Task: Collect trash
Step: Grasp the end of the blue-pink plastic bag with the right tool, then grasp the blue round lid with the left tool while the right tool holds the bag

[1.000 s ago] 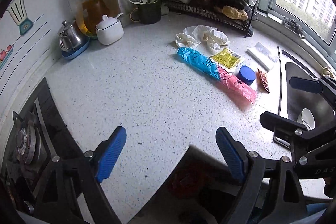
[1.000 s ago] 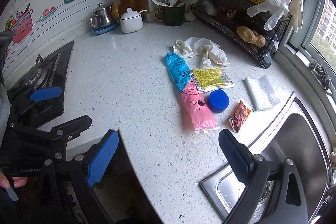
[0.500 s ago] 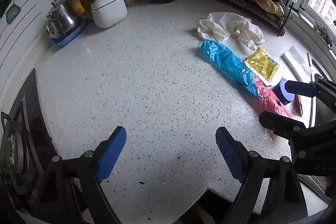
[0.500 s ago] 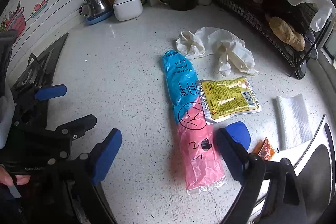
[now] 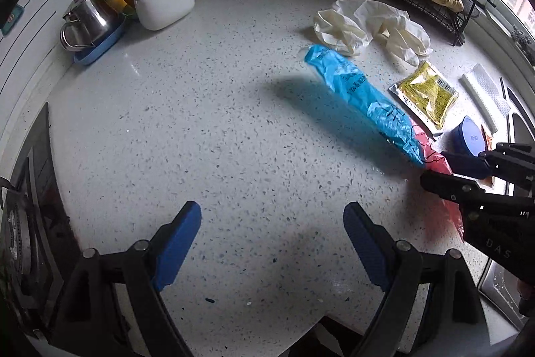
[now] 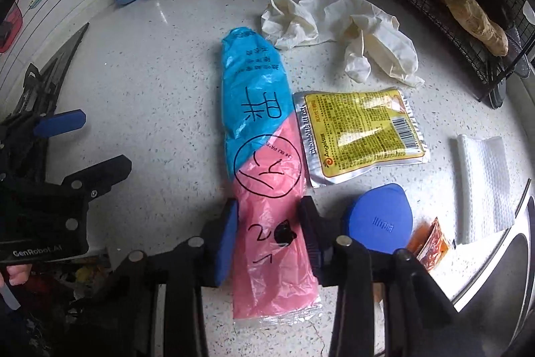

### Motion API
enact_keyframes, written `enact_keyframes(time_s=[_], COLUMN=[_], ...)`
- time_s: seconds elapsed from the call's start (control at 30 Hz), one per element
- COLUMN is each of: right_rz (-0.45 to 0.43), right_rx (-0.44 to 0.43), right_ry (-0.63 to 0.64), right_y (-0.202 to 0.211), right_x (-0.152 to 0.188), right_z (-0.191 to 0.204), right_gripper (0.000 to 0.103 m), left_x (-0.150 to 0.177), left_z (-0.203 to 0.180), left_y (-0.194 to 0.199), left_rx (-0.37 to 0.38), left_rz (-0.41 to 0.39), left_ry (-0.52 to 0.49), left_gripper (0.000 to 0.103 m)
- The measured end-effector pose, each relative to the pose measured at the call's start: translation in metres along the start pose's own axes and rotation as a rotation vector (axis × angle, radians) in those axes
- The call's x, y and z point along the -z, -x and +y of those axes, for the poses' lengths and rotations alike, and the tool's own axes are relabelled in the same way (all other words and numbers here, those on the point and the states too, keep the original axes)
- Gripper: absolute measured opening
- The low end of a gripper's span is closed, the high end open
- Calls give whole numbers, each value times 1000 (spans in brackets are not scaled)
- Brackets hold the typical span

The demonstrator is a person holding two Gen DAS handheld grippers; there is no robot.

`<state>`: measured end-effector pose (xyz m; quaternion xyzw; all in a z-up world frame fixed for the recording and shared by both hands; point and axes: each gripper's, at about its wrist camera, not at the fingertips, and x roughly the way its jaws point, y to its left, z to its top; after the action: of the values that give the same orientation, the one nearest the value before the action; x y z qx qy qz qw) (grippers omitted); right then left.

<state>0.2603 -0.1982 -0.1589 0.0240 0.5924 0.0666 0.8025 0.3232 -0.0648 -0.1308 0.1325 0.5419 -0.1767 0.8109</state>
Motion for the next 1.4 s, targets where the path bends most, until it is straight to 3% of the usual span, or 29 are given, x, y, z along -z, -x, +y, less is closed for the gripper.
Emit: enact_keyframes(time_s=[0.07, 0.17, 0.4, 0.53, 0.77, 1.0, 1.4], right_rz=[-2, -27, -178, -242, -265, -231, -194], right_rx=[-31, -64, 34, 84, 160, 203, 220], right_ry=[-6, -32, -132, -202, -311, -386, -503], right_y=[5, 19, 74, 95, 103, 94, 88], right_x=[7, 20, 39, 49, 49, 58, 83], right_z=[3, 7, -1, -21, -56, -83, -119], right_gripper=[15, 11, 11, 11, 11, 11, 11], left_x=[4, 8, -3, -23, -50, -64, -74], left_z=[0, -2, -21, -43, -90, -131, -179], left_y=[8, 23, 55, 59, 40, 8, -28], left_rx=[13, 27, 59, 133, 217, 285, 301], left_rz=[-8, -24, -86, -100, -84, -7, 37], left_ry=[6, -3, -70, -109, -200, -286, -353], left_gripper=[86, 86, 86, 86, 86, 86, 86])
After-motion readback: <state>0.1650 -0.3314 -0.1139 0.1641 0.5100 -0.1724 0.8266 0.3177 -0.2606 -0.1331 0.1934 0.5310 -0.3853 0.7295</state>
